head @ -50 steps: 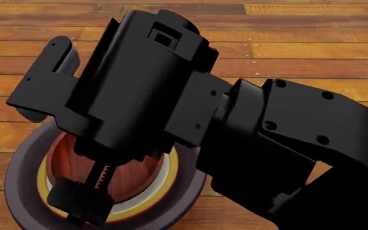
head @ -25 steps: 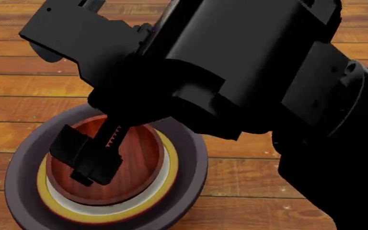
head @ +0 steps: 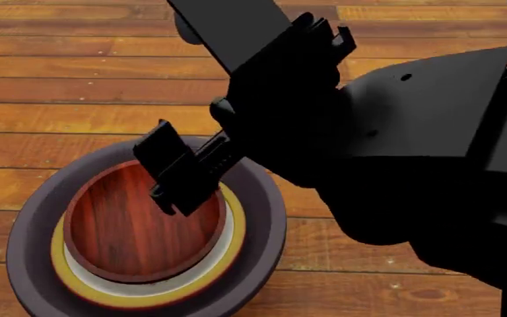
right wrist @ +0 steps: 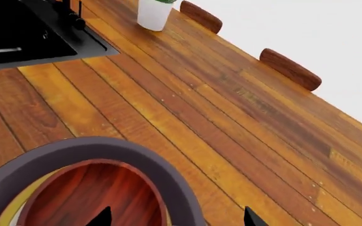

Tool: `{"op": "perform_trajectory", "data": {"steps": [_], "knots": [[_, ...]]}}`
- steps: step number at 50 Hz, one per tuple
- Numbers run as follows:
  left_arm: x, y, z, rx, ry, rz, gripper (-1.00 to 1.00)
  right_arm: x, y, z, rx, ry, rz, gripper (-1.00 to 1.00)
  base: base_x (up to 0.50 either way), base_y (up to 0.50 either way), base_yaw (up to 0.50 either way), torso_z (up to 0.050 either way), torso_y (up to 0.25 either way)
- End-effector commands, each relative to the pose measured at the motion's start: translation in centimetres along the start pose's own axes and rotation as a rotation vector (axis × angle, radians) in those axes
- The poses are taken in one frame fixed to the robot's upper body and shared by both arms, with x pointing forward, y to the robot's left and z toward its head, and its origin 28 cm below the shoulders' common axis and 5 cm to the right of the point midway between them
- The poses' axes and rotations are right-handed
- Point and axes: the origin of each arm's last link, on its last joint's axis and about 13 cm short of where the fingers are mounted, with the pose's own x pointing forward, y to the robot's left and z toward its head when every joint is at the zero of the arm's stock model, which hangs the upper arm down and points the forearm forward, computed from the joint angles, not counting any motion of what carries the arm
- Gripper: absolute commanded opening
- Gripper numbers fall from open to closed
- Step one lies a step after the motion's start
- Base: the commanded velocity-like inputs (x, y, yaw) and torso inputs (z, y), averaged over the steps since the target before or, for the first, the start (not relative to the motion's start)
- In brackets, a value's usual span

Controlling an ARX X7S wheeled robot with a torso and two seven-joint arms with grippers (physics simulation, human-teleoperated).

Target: Stack the bowls from largest to smallest.

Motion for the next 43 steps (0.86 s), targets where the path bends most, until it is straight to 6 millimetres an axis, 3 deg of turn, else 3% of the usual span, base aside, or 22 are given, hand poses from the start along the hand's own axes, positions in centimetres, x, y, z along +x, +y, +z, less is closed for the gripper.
{"op": "perform_trajectory", "data": {"steps": [1, 10, 19, 24, 30, 38, 43], "knots": [[-0.1, 0.2, 0.0, 0.006, -0.003, -0.002, 1.00, -1.7, -0.9, -1.9, 0.157, -0.125, -0.128, 1.00, 0.00, 0.00, 0.00, 0.000, 0.000], [-0.1, 0.1, 0.2, -0.003, -0.006, 0.017, 1.00, -3.8, -2.1, -3.9, 0.284, -0.194, -0.274, 1.00, 0.00, 0.00, 0.00, 0.000, 0.000], [0.0, 0.1, 0.4, -0.005, -0.026, 0.035, 1.00, -7.3, -1.6, -5.6, 0.347, -0.309, -0.476, 1.00, 0.00, 0.00, 0.00, 0.000, 0.000], [0.0, 0.1, 0.4, -0.009, -0.027, 0.042, 1.00, -8.1, -1.3, -7.1, 0.374, -0.302, -0.519, 1.00, 0.00, 0.00, 0.00, 0.000, 0.000], [0.0, 0.0, 0.3, -0.004, -0.020, 0.034, 1.00, -8.9, -0.7, -8.5, 0.400, -0.308, -0.563, 1.00, 0.00, 0.00, 0.00, 0.000, 0.000], [0.0, -0.4, 0.0, 0.000, -0.011, 0.016, 1.00, -10.7, 1.6, -12.1, 0.417, -0.305, -0.691, 1.00, 0.00, 0.00, 0.00, 0.000, 0.000], [-0.1, -0.5, 0.0, 0.005, -0.009, 0.007, 1.00, -10.6, 2.1, -13.9, 0.442, -0.285, -0.713, 1.00, 0.00, 0.00, 0.00, 0.000, 0.000]]}}
